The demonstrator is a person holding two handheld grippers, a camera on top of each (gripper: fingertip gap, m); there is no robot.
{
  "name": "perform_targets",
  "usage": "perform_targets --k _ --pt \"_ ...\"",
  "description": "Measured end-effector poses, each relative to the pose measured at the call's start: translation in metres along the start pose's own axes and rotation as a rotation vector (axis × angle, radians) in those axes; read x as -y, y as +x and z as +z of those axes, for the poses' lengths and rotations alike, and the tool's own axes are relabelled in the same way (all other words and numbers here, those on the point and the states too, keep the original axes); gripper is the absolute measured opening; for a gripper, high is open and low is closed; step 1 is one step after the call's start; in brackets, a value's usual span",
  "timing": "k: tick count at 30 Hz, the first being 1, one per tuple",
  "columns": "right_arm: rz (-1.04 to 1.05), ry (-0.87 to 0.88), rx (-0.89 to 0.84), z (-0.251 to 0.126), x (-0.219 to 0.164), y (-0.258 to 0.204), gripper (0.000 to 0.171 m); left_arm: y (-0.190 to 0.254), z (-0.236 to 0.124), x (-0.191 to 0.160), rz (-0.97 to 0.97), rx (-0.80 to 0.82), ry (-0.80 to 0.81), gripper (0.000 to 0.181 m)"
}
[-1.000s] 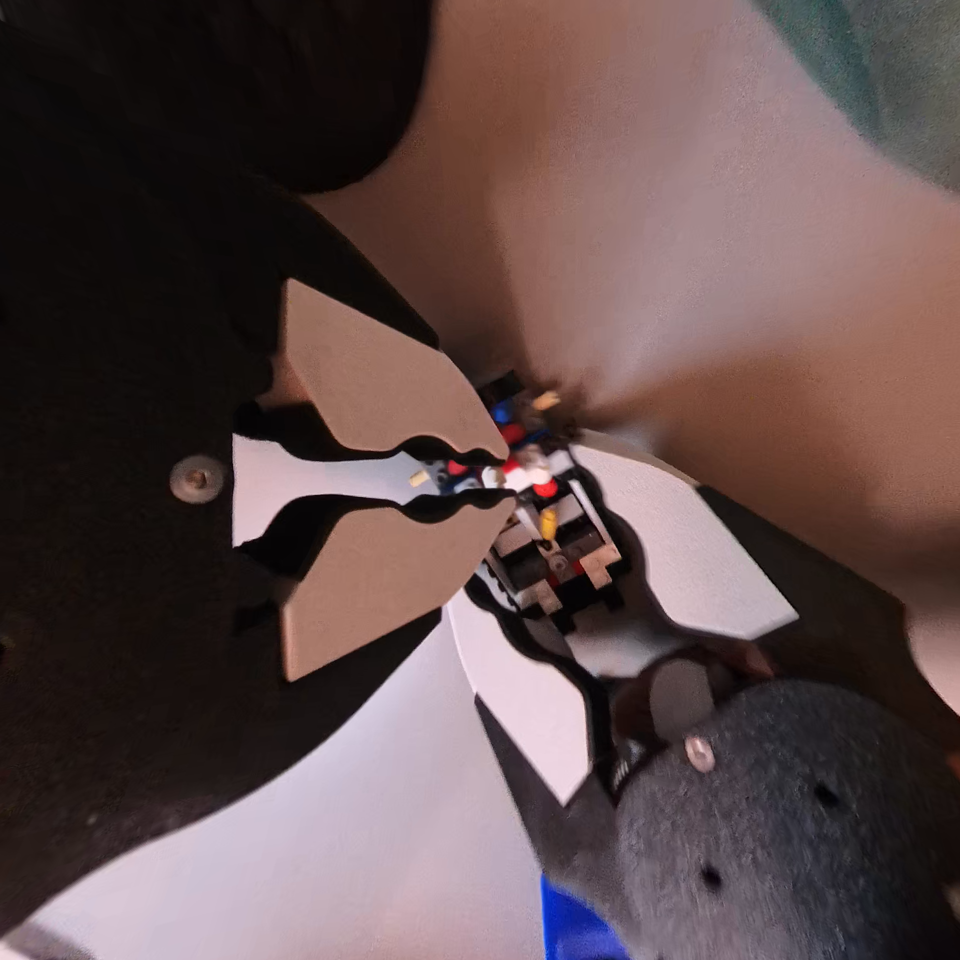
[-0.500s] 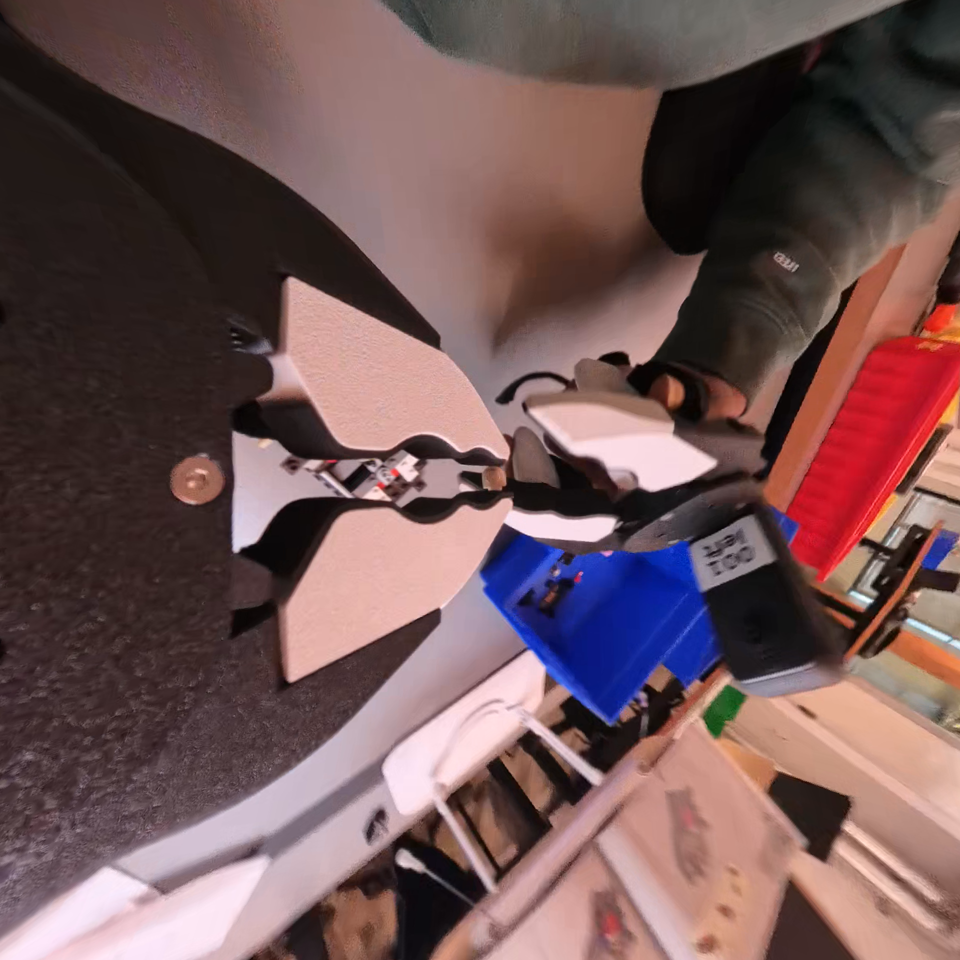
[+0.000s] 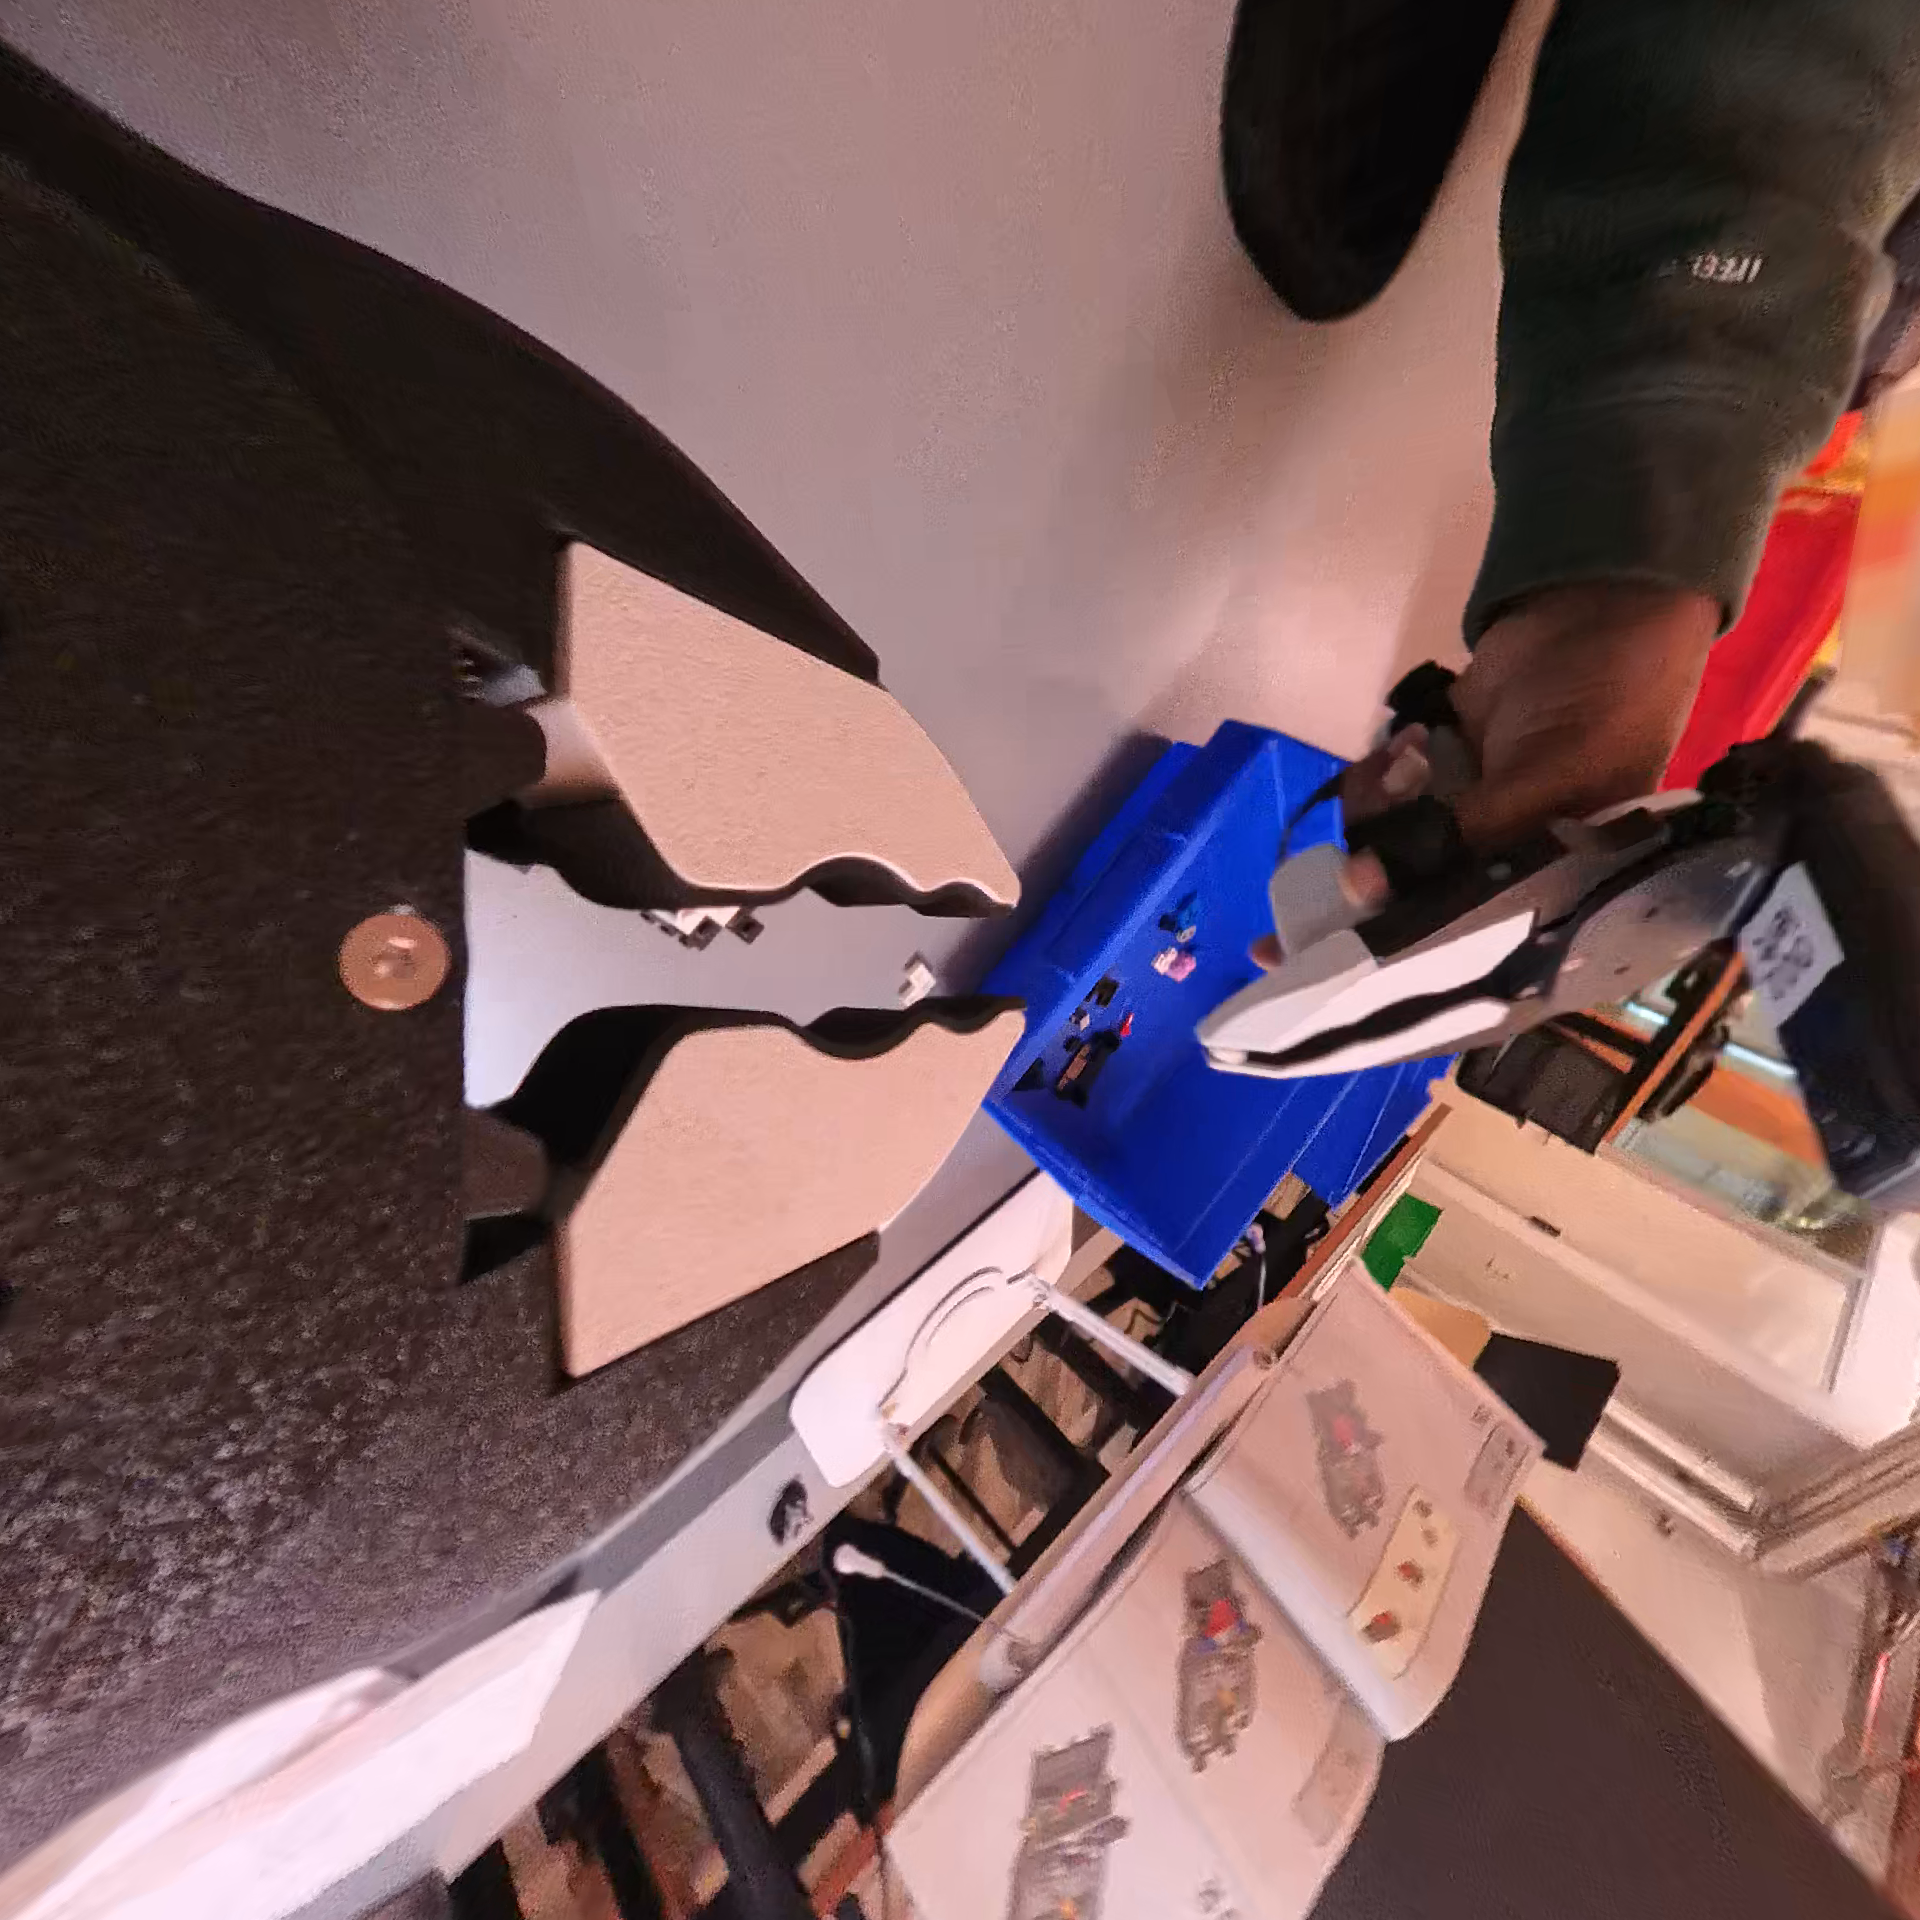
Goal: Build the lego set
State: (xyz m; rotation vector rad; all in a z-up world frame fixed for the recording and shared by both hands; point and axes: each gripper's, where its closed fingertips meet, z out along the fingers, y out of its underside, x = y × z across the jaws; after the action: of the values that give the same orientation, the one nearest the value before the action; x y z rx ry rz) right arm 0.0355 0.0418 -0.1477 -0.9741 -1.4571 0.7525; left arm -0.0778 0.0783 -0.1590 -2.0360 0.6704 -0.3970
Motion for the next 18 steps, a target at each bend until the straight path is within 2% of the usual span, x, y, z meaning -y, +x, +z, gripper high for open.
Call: perform_targets --k 2,3,6,8,12,15,18 --pt "0.065 -0.004 -0.003 0.001 -0.006 0.006 0.014 -0.054 -0.010 -0.008 0.123 0.263 -0.131 0.007" --pt "0.094 -0.009 0.001 0.002 -0.010 0.008 0.016 -0.073 -0.013 -0.017 0.140 0.332 -0.218 0.010" --pt "0.155 -0.030 0.006 0.005 -0.020 0.010 0.016 -0.091 -0.008 -0.051 0.075 0.299 -0.423 0.056" --pt "0.169 -0.038 0.005 0.006 -0.024 0.010 0.016 -0.094 -0.004 -0.062 0.086 0.280 -0.483 0.069" --pt "0.192 -0.033 -0.010 0.003 -0.027 0.013 0.015 -0.094 0.000 -0.059 0.196 0.288 -0.487 0.072" --pt "0.209 -0.022 -0.024 0.001 -0.027 0.016 0.014 -0.088 0.002 -0.046 0.307 0.276 -0.412 0.070" --pt "0.238 -0.015 -0.042 -0.001 -0.029 0.021 0.014 -0.070 0.007 -0.034 0.363 0.235 -0.332 0.051"
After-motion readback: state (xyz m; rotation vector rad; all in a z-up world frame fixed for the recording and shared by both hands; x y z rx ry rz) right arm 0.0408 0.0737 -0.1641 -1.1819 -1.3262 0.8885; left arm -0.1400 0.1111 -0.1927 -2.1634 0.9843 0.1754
